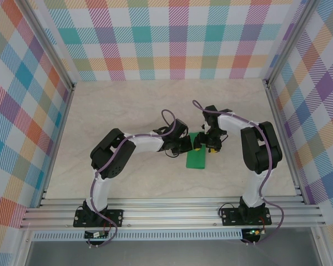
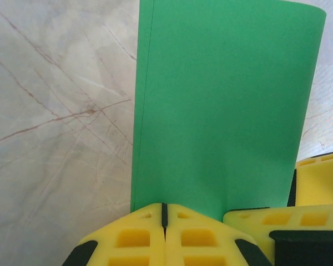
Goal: Fold a paper plane with a square sheet of paper (pick it up from the middle)
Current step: Hold the square sheet of paper at the center of the table.
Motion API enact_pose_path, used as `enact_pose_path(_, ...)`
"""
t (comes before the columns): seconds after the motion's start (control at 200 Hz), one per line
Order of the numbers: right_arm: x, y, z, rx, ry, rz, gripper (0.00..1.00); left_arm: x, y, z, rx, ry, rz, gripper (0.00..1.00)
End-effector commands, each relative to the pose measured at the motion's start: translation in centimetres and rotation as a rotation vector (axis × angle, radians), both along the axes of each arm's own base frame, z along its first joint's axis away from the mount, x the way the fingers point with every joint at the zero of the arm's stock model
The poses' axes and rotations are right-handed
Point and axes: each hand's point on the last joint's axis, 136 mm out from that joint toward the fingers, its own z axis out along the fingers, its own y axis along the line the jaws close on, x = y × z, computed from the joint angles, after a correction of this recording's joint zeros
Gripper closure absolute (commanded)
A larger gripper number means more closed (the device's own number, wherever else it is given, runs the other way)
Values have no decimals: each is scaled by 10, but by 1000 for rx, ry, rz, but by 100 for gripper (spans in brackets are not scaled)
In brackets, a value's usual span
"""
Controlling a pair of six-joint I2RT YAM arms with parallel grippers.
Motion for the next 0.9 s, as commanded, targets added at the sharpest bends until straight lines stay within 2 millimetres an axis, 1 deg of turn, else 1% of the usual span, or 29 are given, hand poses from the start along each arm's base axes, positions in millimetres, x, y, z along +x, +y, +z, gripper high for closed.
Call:
enact_pose_path(0.0, -1, -10, -19, -66, 23, 15, 33, -15, 1, -17, 58, 38, -30, 100)
enact_pose_path(0.305, -4, -6, -17, -34, 18, 65, 35, -7, -7, 19, -2, -29, -47, 100)
enact_pose_path(0.395, -3, -6, -17, -33, 16, 72, 35, -4, -6, 30, -9, -60, -35, 100)
enact_pose_path(0.475, -3, -5, -15, -30, 14, 79, 35, 0, 0, 43, -10, -103, -5, 99)
enact_pose_path(0.59, -2, -4, -13, -20, 8, 90, 34, 7, 19, 58, 22, -166, 79, 95)
enact_pose_path(0.67, -2, -3, -11, -16, 2, 93, 34, 10, 36, 60, 58, -180, 143, 94)
enact_pose_path(0.73, -1, -3, -10, -15, -1, 92, 34, 10, 43, 61, 63, -179, 168, 94)
enact_pose_path(0.79, -1, -4, -10, -20, -1, 90, 34, 9, 45, 60, 62, -176, 175, 94)
enact_pose_path(0.895, -1, -6, -12, -34, 1, 92, 34, 8, 41, 58, 52, -165, 162, 94)
